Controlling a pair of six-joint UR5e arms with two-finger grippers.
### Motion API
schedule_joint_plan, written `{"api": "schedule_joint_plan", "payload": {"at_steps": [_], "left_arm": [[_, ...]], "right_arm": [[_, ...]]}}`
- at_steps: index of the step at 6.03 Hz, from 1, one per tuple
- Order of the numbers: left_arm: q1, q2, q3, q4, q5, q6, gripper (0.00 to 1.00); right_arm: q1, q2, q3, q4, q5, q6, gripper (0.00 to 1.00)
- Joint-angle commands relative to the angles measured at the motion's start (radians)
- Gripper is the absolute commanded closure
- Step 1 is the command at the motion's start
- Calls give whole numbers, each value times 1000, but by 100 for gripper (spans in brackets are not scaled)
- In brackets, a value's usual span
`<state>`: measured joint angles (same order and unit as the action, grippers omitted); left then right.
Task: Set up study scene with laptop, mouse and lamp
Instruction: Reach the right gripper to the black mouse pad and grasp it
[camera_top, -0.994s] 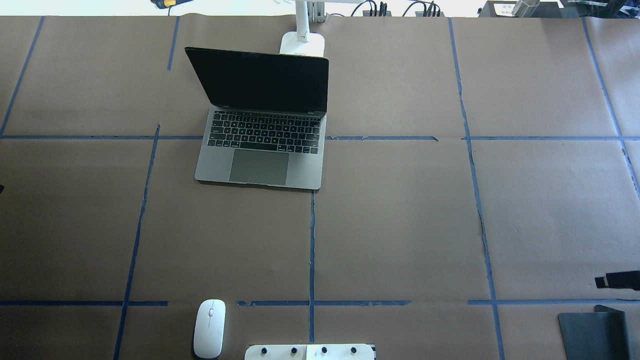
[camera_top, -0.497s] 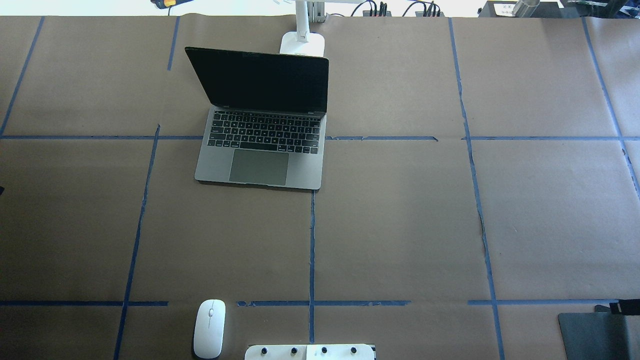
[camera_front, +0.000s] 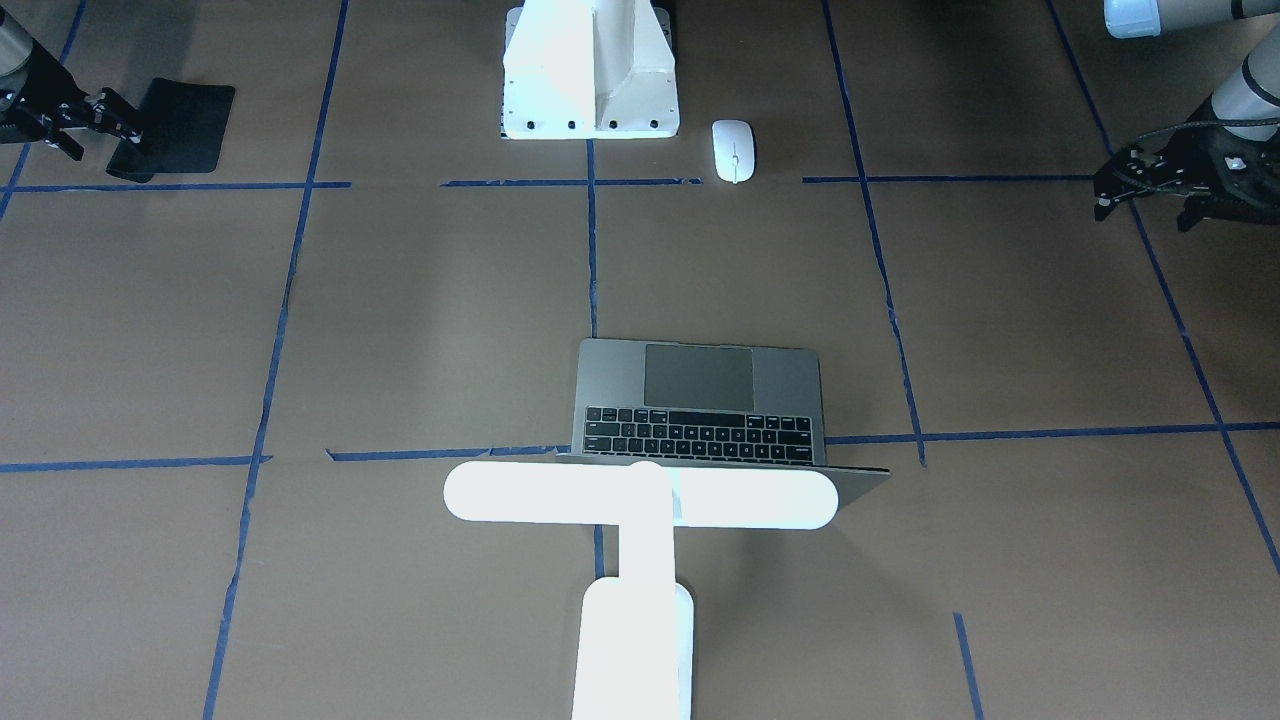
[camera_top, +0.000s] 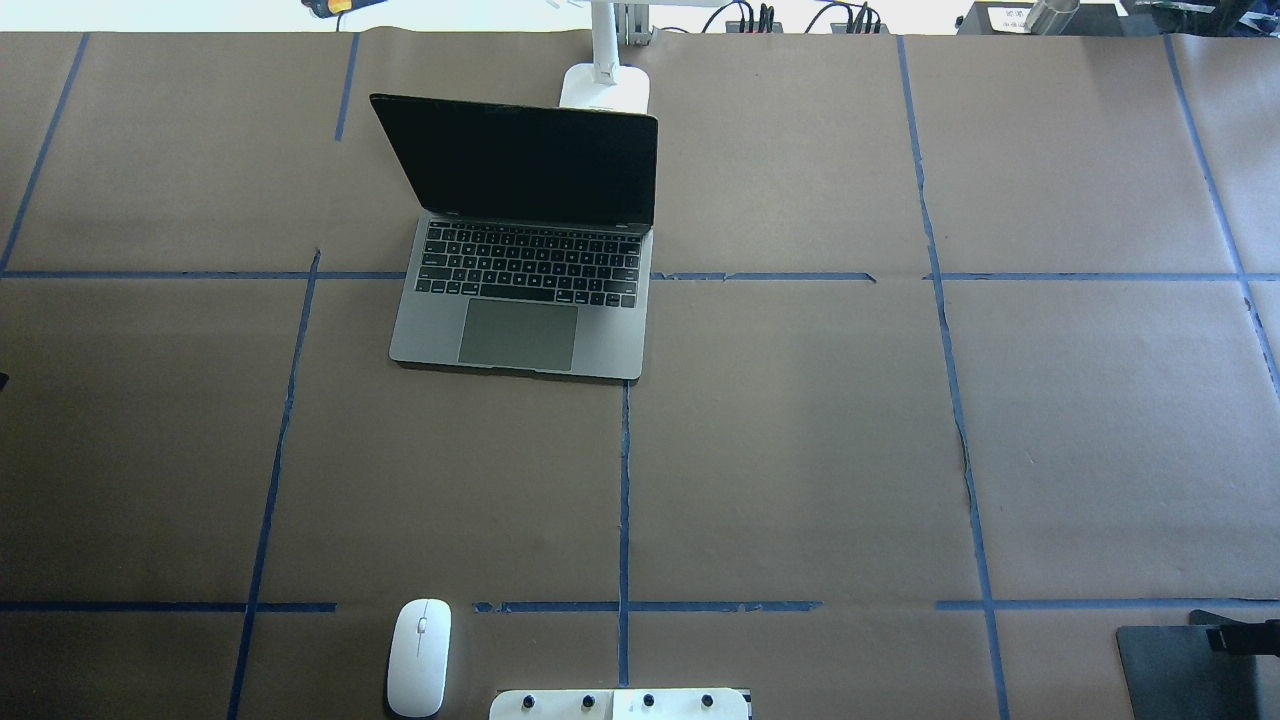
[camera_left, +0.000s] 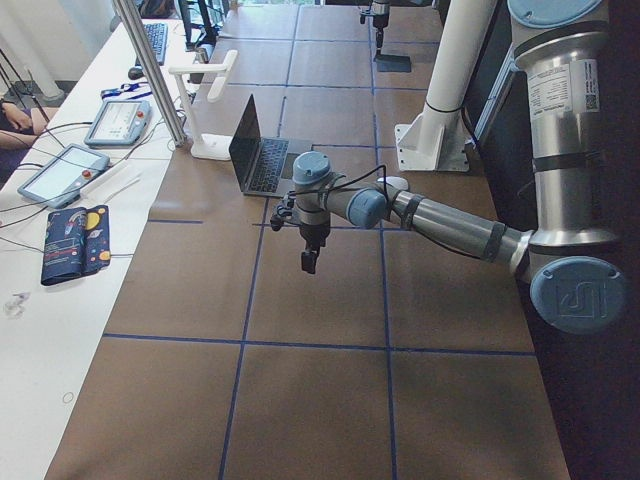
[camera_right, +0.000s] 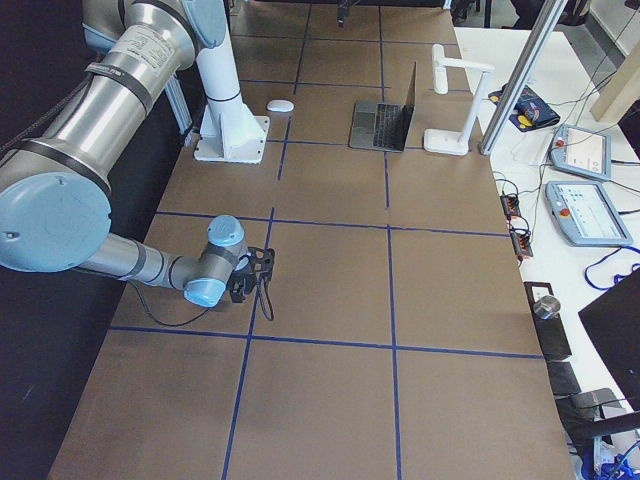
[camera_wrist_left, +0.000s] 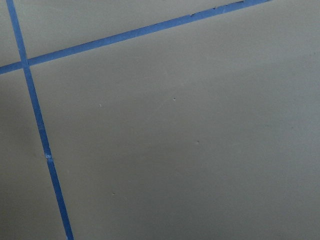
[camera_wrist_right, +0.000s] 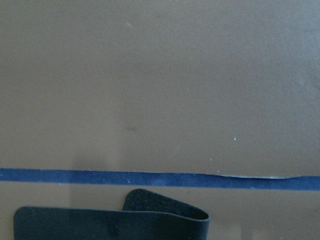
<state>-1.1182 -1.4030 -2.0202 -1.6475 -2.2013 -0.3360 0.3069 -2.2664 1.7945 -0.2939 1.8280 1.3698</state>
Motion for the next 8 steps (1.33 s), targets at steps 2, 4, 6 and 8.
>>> {"api": "schedule_joint_plan", "payload": {"at_steps": [2,4,6,8], "left_arm": [[0,1,-2,0,0,0,0],[0,1,-3,0,0,0,0],[0,1,-6,0,0,0,0],[0,1,-8,0,0,0,0]], "right_arm": [[-51,11,-7,1,-4,23,48],[-61,11,-6,4,-6,22,98],[-55,7,6,54,-15,22,100],[-37,17,40,93,-56,25,100]]}}
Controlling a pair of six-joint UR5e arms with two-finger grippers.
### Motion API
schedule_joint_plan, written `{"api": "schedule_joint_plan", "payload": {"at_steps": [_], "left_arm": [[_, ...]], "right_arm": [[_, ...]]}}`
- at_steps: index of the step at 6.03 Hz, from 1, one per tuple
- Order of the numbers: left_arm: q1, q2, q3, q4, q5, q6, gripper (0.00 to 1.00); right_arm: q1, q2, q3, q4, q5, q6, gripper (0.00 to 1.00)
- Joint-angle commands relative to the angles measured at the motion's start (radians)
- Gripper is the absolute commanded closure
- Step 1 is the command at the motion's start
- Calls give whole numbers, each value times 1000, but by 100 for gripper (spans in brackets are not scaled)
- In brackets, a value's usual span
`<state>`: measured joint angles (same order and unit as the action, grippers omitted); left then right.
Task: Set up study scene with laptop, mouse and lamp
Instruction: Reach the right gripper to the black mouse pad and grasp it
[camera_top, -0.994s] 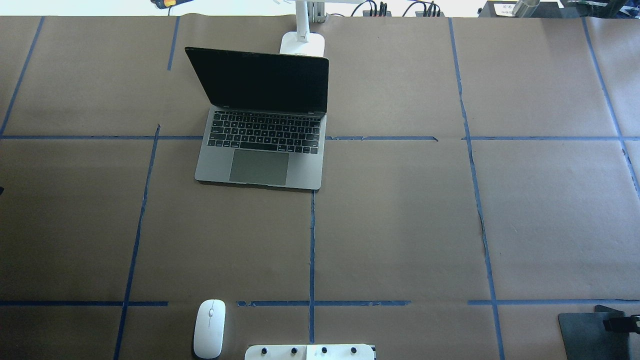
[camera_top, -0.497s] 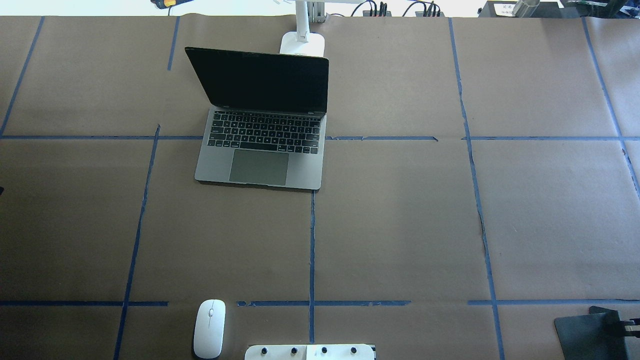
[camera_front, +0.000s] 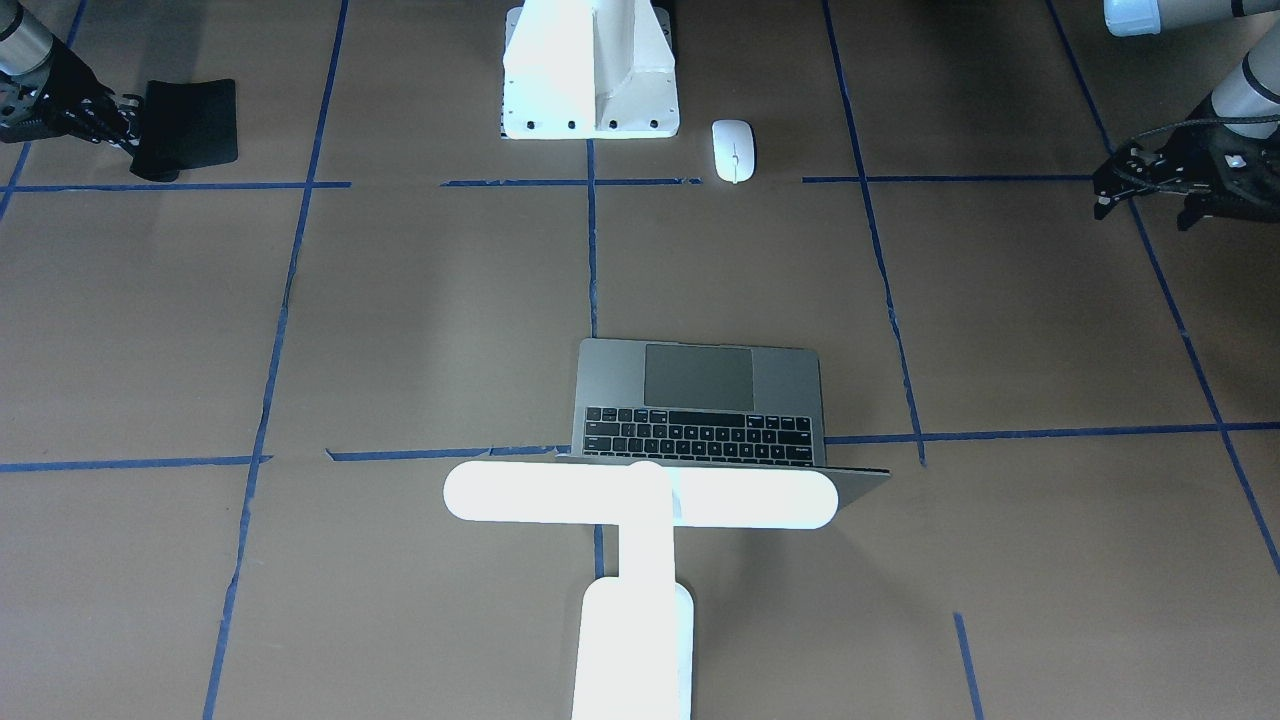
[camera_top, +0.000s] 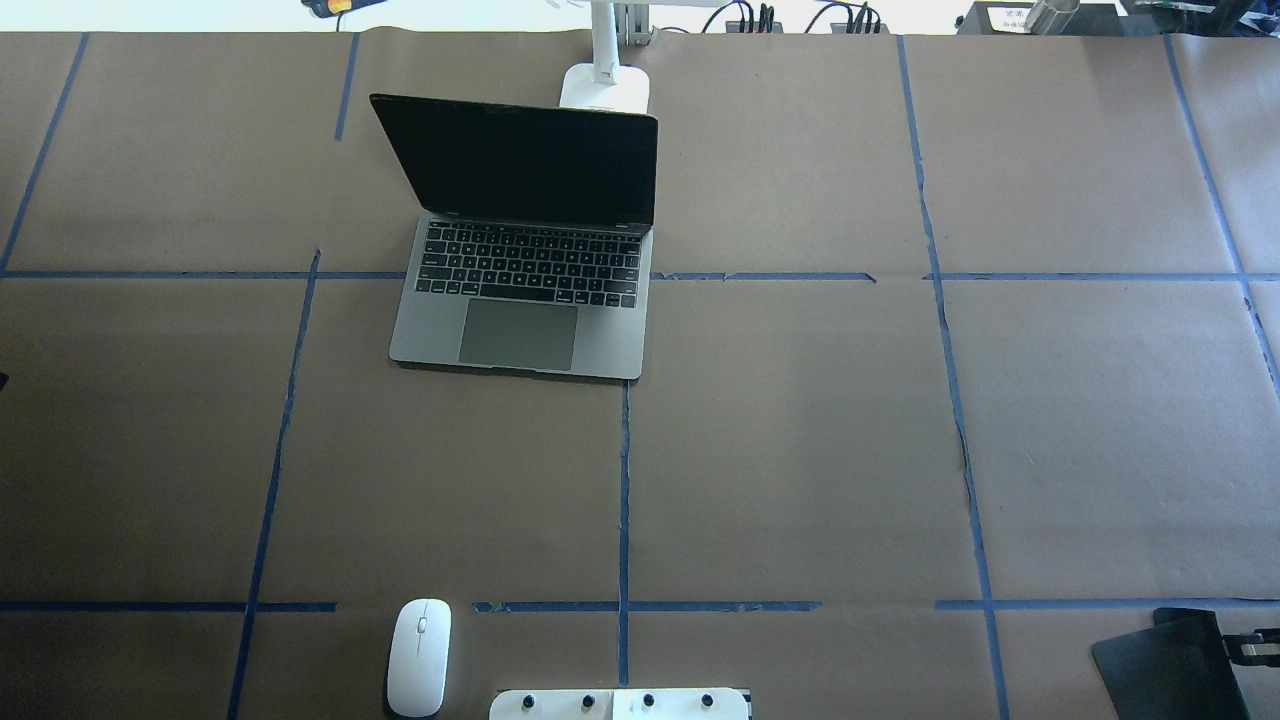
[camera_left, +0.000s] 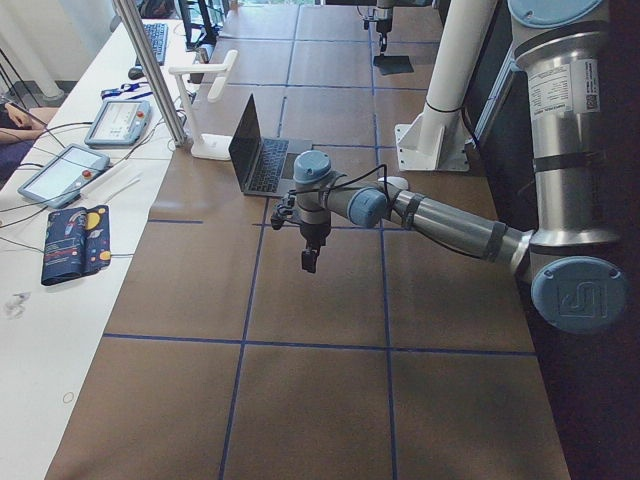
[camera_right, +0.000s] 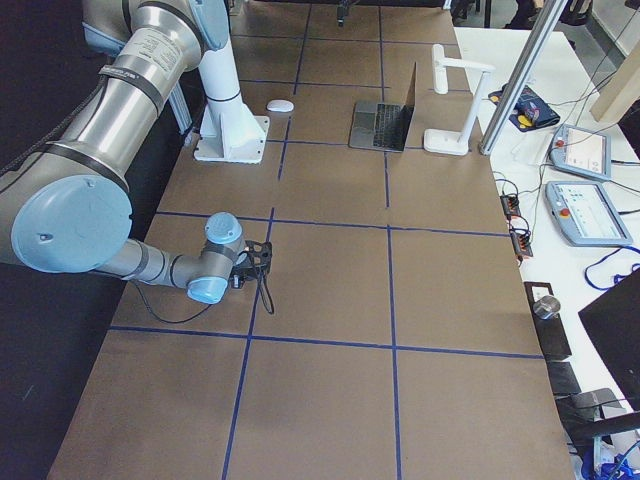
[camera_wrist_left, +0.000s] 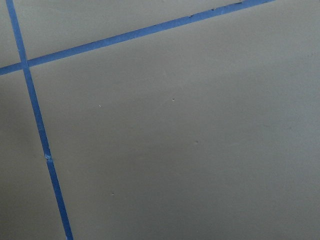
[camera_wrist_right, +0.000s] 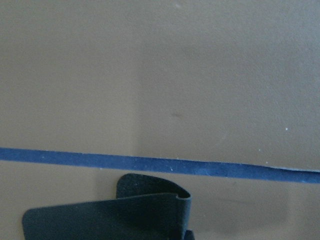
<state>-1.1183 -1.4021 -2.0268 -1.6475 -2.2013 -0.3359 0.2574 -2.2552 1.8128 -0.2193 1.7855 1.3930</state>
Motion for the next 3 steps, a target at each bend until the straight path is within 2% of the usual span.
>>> {"api": "schedule_joint_plan", "payload": {"at_steps": [1,3], "left_arm": [[0,0,-3,0,0,-2,0],[0,0,-4,0,0,-2,0]], "right_arm": [[79,52,42,18,-11,3,100],[169,210,5,-14,-11,11,100]]}}
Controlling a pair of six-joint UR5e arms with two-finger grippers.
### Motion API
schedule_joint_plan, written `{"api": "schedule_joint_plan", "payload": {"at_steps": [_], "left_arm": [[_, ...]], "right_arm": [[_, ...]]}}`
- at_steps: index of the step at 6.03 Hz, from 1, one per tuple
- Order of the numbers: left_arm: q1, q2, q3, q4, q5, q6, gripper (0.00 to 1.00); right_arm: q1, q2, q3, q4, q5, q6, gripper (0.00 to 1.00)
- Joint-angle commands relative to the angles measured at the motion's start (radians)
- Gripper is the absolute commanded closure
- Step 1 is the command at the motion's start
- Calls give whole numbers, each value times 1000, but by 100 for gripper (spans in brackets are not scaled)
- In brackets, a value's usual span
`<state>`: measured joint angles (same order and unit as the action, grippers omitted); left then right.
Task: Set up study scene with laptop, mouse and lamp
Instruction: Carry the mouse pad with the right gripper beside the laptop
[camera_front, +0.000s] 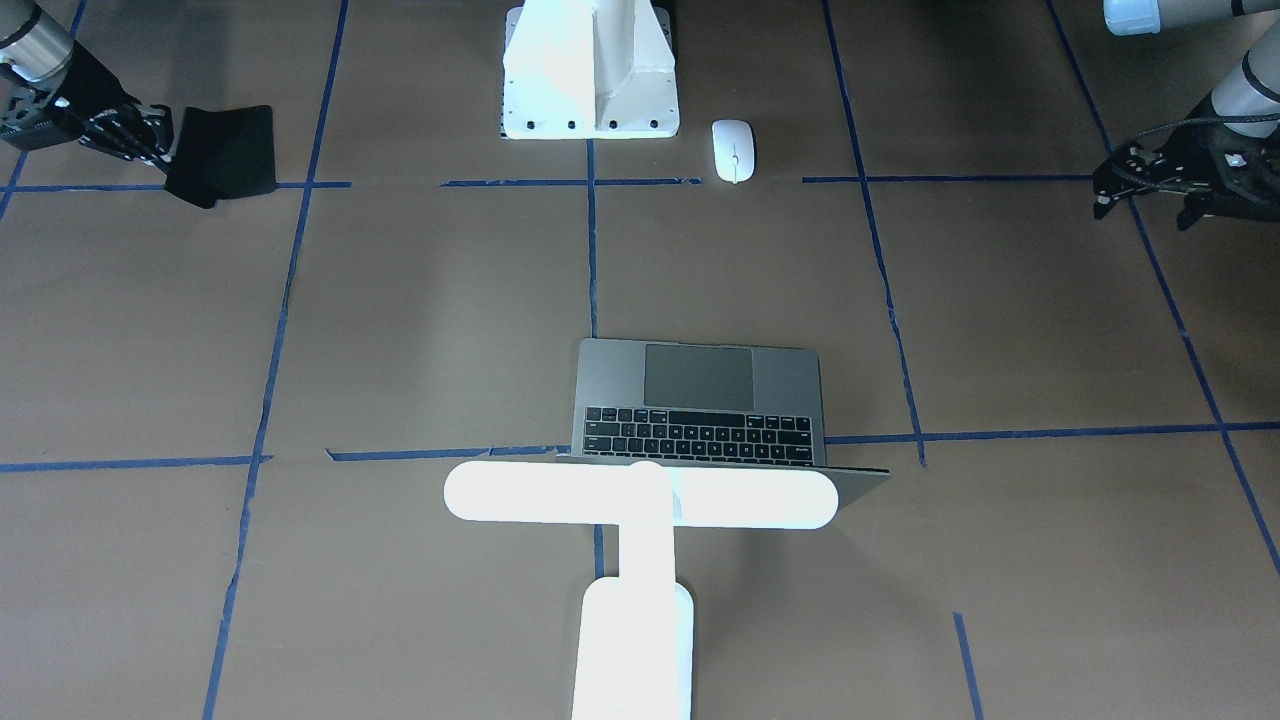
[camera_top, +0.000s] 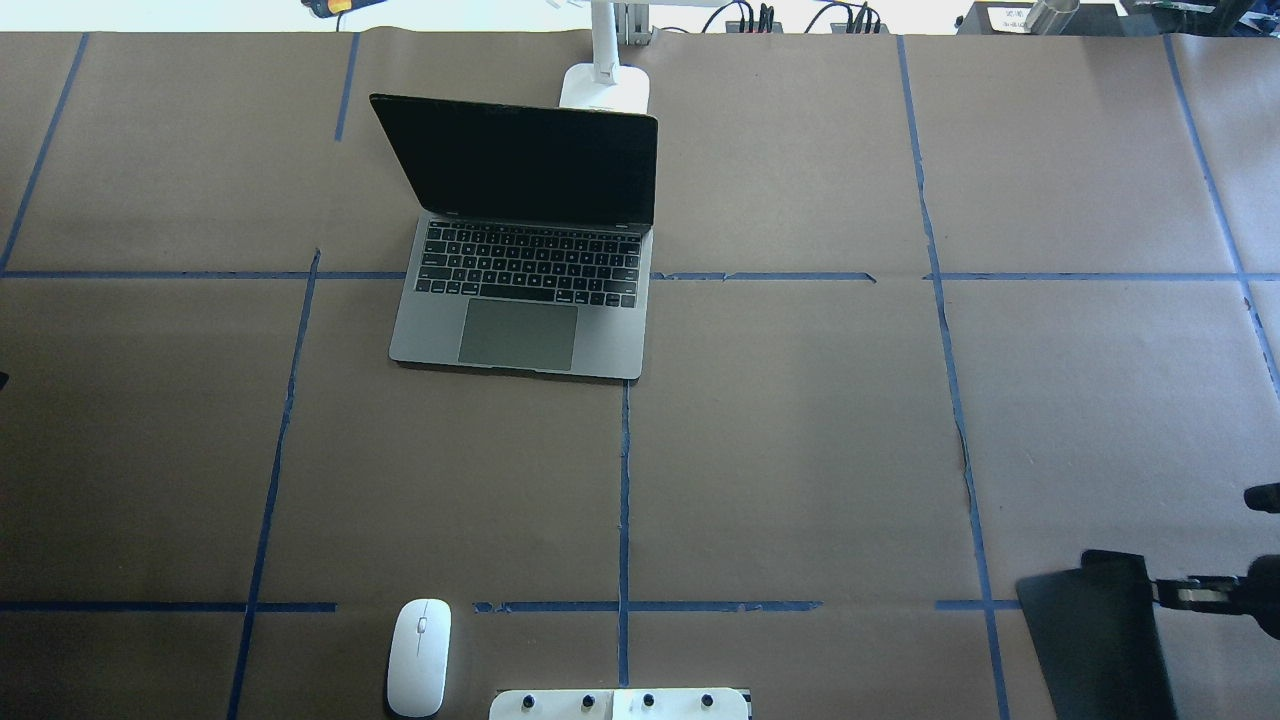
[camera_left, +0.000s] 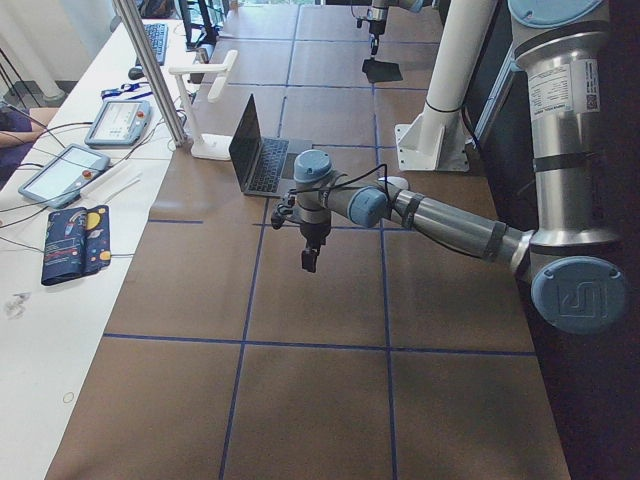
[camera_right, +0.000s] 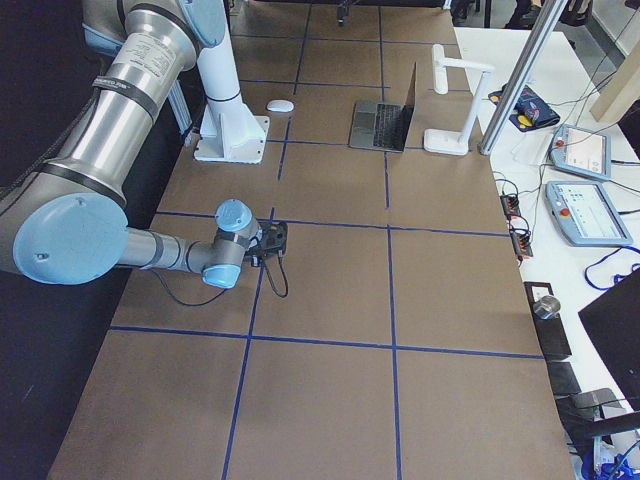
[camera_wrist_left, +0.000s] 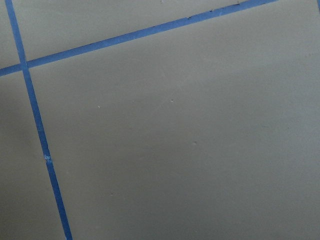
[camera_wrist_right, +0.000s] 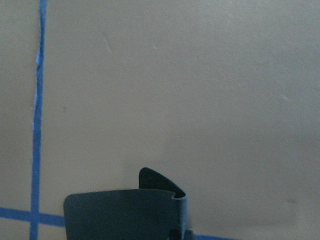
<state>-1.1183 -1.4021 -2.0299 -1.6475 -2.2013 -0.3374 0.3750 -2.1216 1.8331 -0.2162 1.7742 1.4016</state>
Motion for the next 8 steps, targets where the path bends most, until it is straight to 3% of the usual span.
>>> {"api": "schedule_joint_plan", "payload": {"at_steps": [1,4,5,6,8], "left_arm": [[0,0,-1,0,0,0,0],[2,-2,-4,0,0,0,0],[2,-3,-4,0,0,-2,0],[3,-11,-1,0,0,-2,0],[3,-12,-1,0,0,-2,0]], "right_arm": [[99,154,-15,-85,2,2,100],[218,574,-20,-590,4,42,100],[243,800,-123,-735,4,83,100],[274,995,-305,-762,4,106,100],[337,1130,-467,-762,4,123,100]]}}
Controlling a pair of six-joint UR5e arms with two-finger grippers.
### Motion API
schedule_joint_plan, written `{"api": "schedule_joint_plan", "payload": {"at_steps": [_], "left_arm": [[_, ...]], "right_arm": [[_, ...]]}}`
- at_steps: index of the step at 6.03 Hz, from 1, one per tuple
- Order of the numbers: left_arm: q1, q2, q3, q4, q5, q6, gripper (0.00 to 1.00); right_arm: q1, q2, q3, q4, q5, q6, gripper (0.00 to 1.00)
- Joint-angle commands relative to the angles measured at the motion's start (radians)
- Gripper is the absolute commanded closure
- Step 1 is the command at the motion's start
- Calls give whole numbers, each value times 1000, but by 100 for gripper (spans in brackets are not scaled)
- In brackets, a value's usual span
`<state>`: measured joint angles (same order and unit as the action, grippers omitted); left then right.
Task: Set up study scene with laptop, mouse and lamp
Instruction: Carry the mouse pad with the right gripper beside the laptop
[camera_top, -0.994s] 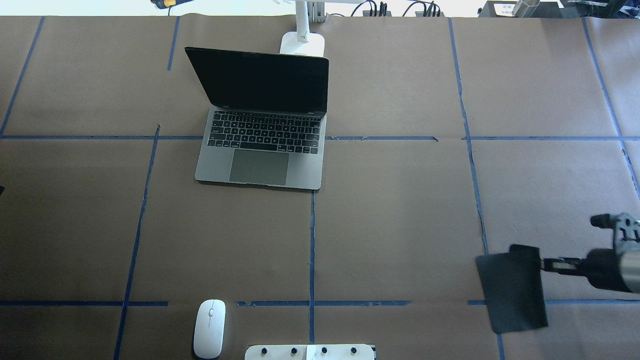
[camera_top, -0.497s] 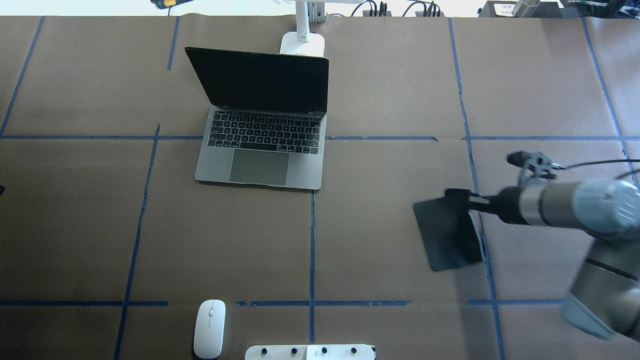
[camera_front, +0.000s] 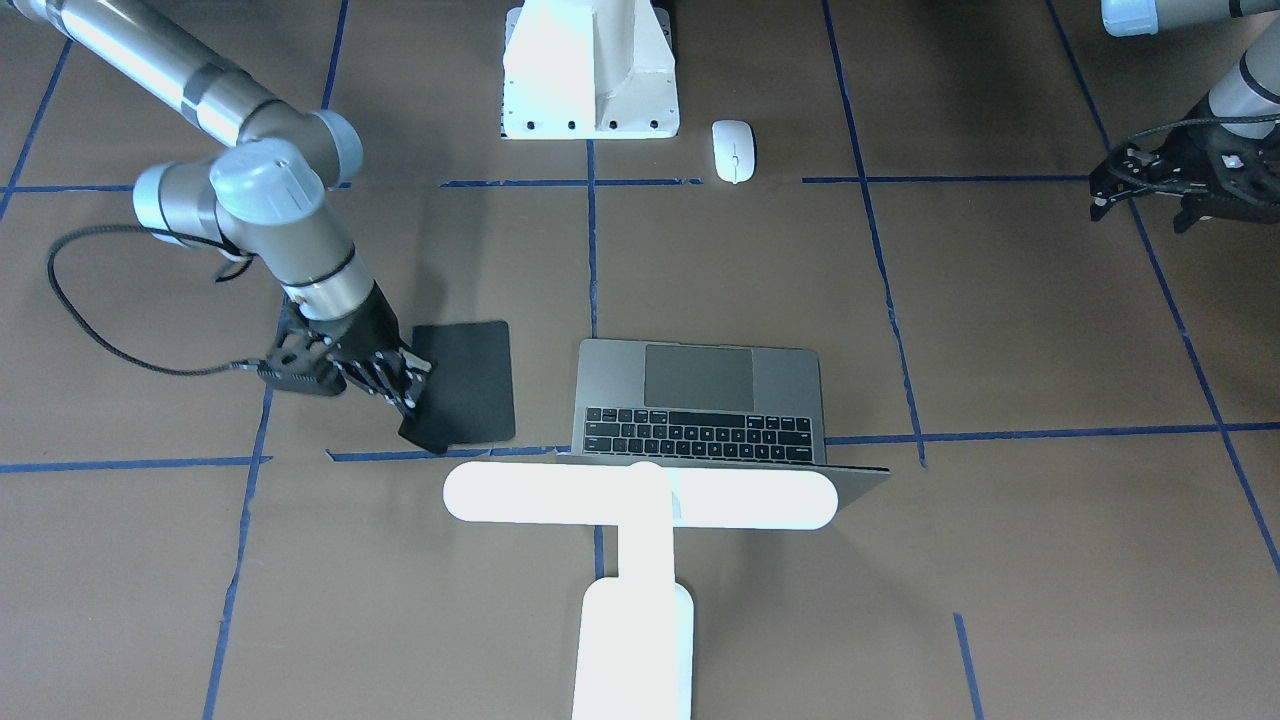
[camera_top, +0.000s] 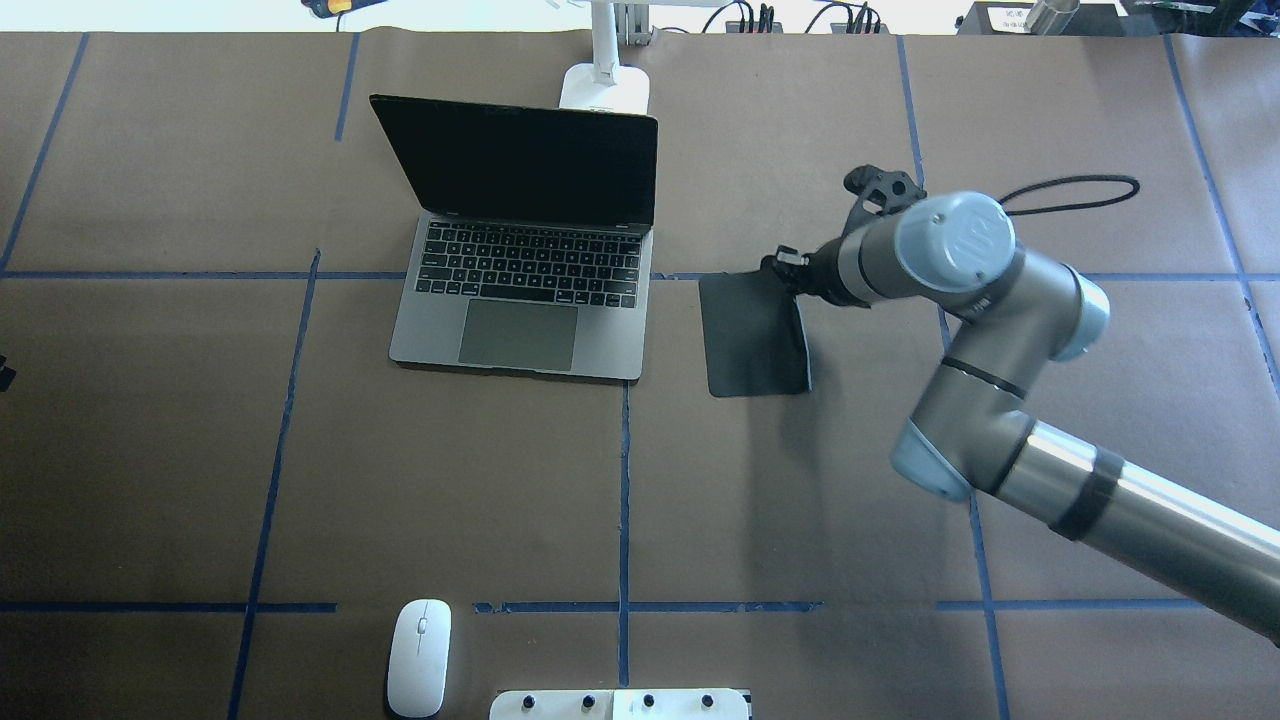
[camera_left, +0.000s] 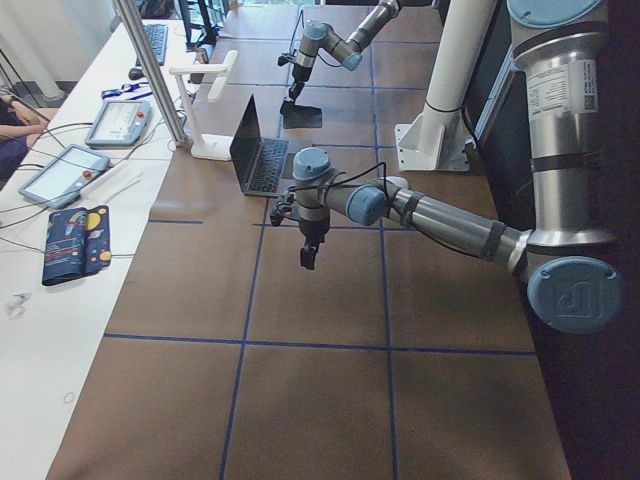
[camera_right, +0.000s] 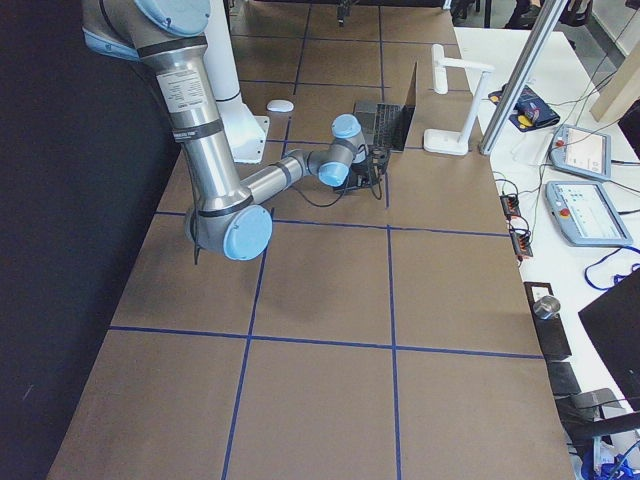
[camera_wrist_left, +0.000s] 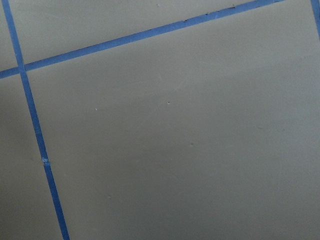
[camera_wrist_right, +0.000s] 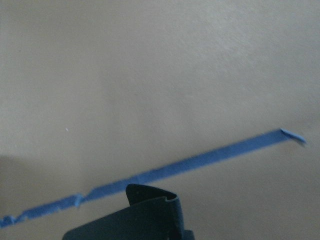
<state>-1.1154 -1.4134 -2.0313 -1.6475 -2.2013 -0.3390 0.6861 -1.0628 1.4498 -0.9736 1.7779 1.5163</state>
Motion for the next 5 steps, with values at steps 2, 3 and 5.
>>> {"api": "schedule_joint_plan", "payload": {"at_steps": [2,3,5], "left_arm": [[2,-2,3,0,0,0,0],[3,-6,3,0,0,0,0],[6,-76,-7,-14,8,0,0]], "right_arm": [[36,148,-164,-4,0,116,100],[33,150,-161,-4,0,114,43],[38,147,-138,-75,93,-18,0]]}}
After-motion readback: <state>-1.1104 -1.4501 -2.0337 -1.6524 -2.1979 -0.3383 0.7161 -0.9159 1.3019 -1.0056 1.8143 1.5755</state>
